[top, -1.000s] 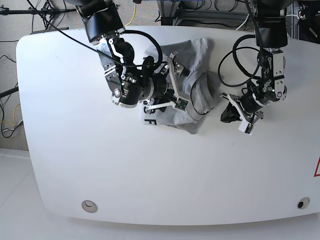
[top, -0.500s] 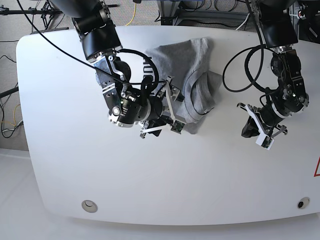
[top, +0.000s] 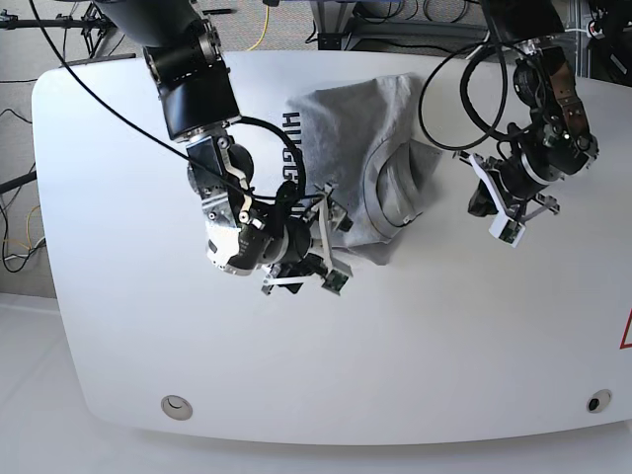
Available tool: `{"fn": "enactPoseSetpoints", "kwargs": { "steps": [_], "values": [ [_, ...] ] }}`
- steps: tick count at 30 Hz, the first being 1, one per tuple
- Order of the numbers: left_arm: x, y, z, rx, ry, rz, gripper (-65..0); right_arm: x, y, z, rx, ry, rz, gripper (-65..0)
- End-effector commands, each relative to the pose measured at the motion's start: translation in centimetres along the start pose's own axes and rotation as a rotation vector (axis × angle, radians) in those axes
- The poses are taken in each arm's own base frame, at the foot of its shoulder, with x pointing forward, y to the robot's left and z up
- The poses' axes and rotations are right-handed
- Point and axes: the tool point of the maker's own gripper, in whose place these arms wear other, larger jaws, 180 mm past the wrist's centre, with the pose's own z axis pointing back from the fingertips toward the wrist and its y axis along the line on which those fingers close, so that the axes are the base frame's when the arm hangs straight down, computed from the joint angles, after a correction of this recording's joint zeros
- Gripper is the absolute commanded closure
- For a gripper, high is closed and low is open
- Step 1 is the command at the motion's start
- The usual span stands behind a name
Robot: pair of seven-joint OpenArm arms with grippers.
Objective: Fold the T-shirt properly
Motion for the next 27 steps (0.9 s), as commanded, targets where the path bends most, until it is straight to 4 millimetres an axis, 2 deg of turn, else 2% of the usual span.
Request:
{"fn": "enactPoseSetpoints", "kwargs": {
  "steps": [1,4,10,12,13,17,21,27],
  "values": [
    [0.6,-0.4,0.4,-0.001,-0.017,-0.002,0.0,2.1,-2.1,1.0,-0.037,-0.058,-0.009,-40.6],
    [-0.5,-1.4,0.1,-0.022,0.035,0.020,0.0,2.4,-3.6,1.2,-0.053,-0.058,-0.029,-40.6],
    [-2.8,-4.3,-0.6,-0.081,0.101,0.082,0.0,2.7,-4.9,0.8,-0.049,-0.047,-0.046,-39.2],
    [-3.3,-5.1,-0.7,-0.097,0.108,0.099,0.0,3.0,-5.0,0.6,-0.046,-0.058,-0.051,-36.0],
    [-3.7,-6.0,-0.8,-0.114,0.114,0.111,0.0,3.0,-5.0,0.4,-0.040,-0.063,-0.056,-31.5],
    [-4.4,-7.3,-1.0,-0.141,0.138,0.126,0.0,3.0,-5.5,0.0,-0.033,-0.054,-0.070,-16.0],
    [-4.4,-8.4,-1.0,-0.166,0.157,0.109,0.0,3.1,-5.5,-0.8,-0.010,-0.037,-0.089,-0.9],
    [-4.9,-10.2,-0.6,-0.196,0.168,0.093,0.0,2.8,-6.0,-1.4,0.004,-0.012,-0.110,-0.6]
  ]
}}
